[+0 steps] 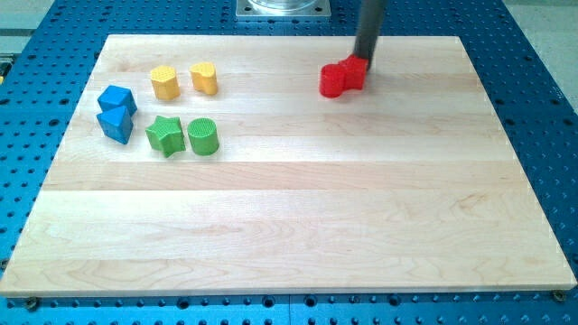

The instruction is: Move the red blocks to the right of the yellow blocks

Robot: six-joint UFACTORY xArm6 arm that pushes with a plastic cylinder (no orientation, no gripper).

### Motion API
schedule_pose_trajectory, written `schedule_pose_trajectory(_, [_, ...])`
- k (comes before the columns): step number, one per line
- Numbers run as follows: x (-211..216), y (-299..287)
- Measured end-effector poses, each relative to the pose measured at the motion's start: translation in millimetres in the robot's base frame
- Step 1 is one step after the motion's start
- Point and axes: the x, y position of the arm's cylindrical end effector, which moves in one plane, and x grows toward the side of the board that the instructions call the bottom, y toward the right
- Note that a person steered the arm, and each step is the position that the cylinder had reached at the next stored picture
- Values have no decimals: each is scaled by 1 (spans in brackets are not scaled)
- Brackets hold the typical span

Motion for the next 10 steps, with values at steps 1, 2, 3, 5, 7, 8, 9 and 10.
schedule_pose_trajectory(1, [23,-63])
schedule_pose_trajectory(2, [27,-31])
schedule_pose_trajectory(3, [34,1])
schedule_pose_trajectory(5, [99,-33])
schedule_pose_trajectory(7, [163,-3])
schedule_pose_trajectory(8, [134,-49])
schedule_pose_trajectory(9, [100,-91])
schedule_pose_trajectory(10, [81,-61])
